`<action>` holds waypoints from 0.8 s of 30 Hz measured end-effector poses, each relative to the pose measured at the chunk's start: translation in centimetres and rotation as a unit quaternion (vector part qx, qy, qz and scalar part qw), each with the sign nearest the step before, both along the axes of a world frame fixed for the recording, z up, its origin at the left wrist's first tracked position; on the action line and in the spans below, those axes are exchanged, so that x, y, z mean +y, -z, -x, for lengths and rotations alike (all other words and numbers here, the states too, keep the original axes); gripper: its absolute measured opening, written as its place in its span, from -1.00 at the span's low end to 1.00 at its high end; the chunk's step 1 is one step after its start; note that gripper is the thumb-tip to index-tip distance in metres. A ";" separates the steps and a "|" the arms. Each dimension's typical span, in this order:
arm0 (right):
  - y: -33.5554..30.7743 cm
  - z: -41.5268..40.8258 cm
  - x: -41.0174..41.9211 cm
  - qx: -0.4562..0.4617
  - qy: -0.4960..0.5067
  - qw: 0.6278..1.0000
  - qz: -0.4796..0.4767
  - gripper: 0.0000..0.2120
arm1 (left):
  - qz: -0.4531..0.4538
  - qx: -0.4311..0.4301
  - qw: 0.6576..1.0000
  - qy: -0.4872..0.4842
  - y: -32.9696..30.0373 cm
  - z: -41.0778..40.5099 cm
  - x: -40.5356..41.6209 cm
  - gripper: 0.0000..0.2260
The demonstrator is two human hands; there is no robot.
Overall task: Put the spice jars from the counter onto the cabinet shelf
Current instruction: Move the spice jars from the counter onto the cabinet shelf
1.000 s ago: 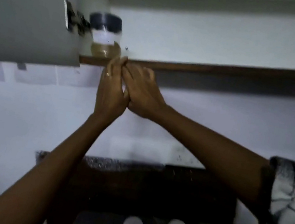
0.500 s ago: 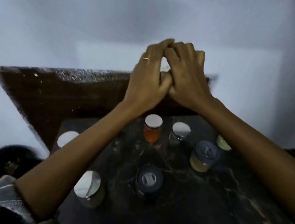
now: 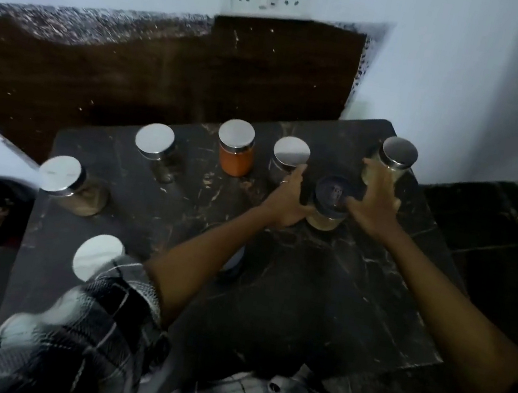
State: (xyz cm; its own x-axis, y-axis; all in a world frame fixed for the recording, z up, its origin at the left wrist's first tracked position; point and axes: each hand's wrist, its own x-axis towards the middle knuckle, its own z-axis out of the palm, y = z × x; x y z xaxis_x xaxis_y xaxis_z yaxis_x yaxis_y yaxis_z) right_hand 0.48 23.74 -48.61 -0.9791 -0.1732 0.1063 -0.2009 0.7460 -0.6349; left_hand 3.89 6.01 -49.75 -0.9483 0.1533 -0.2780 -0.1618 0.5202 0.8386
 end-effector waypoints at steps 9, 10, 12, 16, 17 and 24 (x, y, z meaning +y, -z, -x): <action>6.1 -0.2 2.3 -0.278 0.094 0.955 0.044 -0.34 | -0.053 -0.048 0.996 -0.045 5.5 2.1 4.0 -0.05; 6.3 -0.3 1.8 -0.266 0.093 0.958 0.055 -0.35 | -0.057 -0.049 0.996 -0.048 5.9 2.4 4.4 -0.05; 6.5 -0.7 0.6 -0.263 0.101 0.949 0.145 -0.36 | -0.065 -0.052 0.994 -0.064 6.6 2.6 4.7 -0.03; 6.5 -0.7 -0.4 -0.276 0.129 0.926 0.221 -0.37 | -0.054 -0.049 0.994 -0.078 7.1 2.7 4.5 -0.07; 6.5 -0.8 -0.4 -0.274 0.132 0.928 0.216 -0.37 | -0.051 -0.048 0.995 -0.071 6.9 2.7 4.5 -0.07; 3.9 0.3 -0.3 -0.275 0.104 0.926 0.236 -0.38 | -0.105 -0.025 0.992 -0.060 2.7 2.1 2.3 -0.23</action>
